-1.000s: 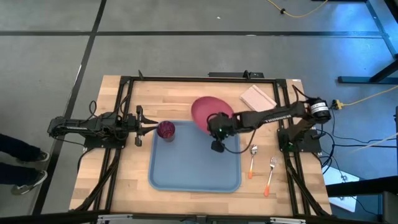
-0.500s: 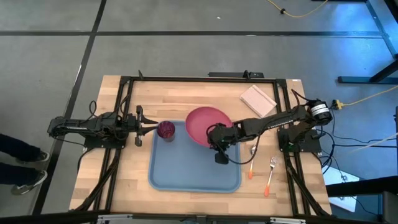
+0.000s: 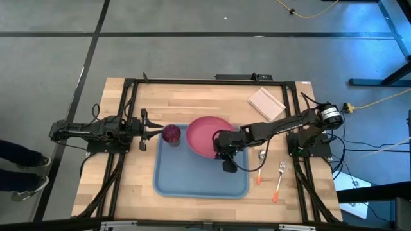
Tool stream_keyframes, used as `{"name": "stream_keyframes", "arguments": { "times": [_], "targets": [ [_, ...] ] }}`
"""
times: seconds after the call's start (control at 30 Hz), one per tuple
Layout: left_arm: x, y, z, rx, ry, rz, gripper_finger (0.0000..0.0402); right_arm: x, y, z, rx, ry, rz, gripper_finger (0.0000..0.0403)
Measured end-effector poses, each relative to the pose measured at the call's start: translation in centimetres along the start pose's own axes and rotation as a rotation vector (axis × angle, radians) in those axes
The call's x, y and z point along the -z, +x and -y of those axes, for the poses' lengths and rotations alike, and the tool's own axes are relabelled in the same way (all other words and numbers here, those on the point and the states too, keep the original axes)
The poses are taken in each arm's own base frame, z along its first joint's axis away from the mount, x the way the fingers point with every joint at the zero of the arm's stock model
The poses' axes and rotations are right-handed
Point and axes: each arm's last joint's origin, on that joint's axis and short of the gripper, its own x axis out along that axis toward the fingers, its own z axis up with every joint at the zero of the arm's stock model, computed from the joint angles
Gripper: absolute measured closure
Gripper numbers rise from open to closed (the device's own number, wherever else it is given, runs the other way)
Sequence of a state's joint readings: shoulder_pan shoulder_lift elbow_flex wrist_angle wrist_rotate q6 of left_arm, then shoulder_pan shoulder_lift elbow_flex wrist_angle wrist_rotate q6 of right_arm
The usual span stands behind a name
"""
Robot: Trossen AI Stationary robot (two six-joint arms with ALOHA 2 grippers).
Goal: Pick and place plate/cup/fork/spoon on tray
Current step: Put the pink plate on the blue serving tray to the bottom right of the red glass
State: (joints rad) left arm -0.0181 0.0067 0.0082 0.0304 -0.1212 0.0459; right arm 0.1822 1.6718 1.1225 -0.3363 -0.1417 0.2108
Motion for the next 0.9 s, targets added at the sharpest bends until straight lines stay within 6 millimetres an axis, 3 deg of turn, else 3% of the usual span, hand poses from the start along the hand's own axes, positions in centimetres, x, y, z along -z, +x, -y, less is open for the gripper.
{"name": "stream_keyframes", "arguments": {
  "times": [0.53, 0.9],
  "targets": [
    [0.0, 0.0, 0.0, 0.0, 0.0, 0.0, 0.0319, 0.2, 0.5, -3.3, -0.065, -0.001, 0.045, 0.0374],
    [0.0, 0.0, 0.0, 0.0, 0.0, 0.0, 0.0319, 1.3, 3.4, -4.6, -0.078, 0.039, 0.008, 0.0374]
  ]
}}
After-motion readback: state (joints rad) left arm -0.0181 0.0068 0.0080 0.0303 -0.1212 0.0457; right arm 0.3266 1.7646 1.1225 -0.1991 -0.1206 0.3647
